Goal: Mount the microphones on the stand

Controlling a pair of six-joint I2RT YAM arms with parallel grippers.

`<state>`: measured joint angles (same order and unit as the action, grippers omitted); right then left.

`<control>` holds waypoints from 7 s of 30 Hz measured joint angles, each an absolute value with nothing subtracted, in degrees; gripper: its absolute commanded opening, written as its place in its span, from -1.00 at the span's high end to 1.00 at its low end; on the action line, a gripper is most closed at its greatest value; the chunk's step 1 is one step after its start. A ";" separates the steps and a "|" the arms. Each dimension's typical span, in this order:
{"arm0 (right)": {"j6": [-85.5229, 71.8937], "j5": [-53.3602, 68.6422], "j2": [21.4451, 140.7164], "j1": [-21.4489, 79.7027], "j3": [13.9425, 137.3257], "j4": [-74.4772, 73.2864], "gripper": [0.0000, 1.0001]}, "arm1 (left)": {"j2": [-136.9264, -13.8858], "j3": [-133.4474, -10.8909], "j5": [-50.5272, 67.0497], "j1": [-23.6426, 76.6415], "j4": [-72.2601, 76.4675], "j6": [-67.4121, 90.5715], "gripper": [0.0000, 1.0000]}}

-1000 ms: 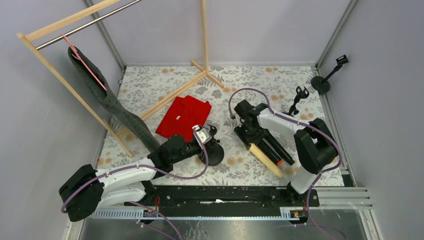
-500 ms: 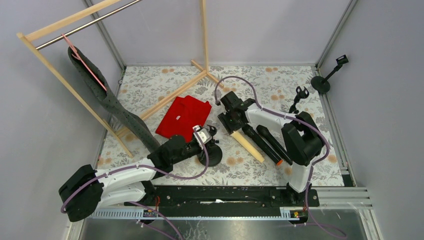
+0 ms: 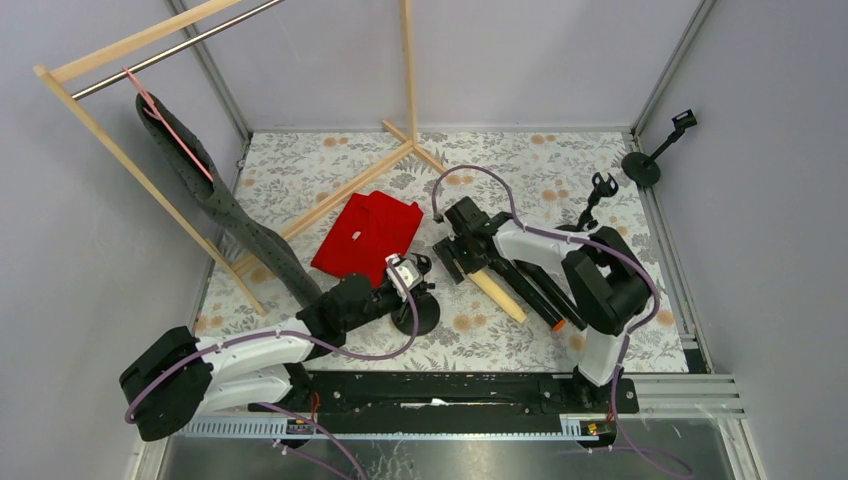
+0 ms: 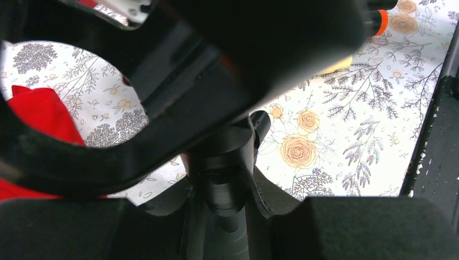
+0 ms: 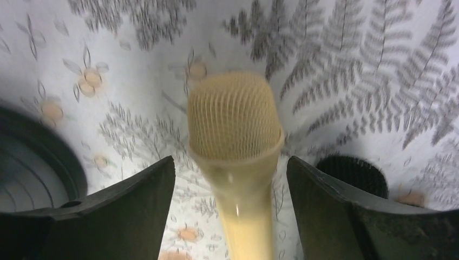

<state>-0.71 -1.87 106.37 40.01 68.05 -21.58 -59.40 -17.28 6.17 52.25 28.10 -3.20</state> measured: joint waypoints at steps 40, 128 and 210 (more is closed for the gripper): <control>-3.36 -6.37 99.61 41.28 56.12 -12.95 0.83 | -60.23 -15.49 5.10 52.29 31.90 -3.09 1.00; -16.82 -3.29 41.06 41.32 39.22 8.23 0.94 | -81.93 -10.81 3.29 52.47 85.08 8.82 1.00; -16.25 35.68 62.24 41.39 34.11 79.09 1.00 | -79.02 -16.19 12.73 53.91 79.79 39.72 1.00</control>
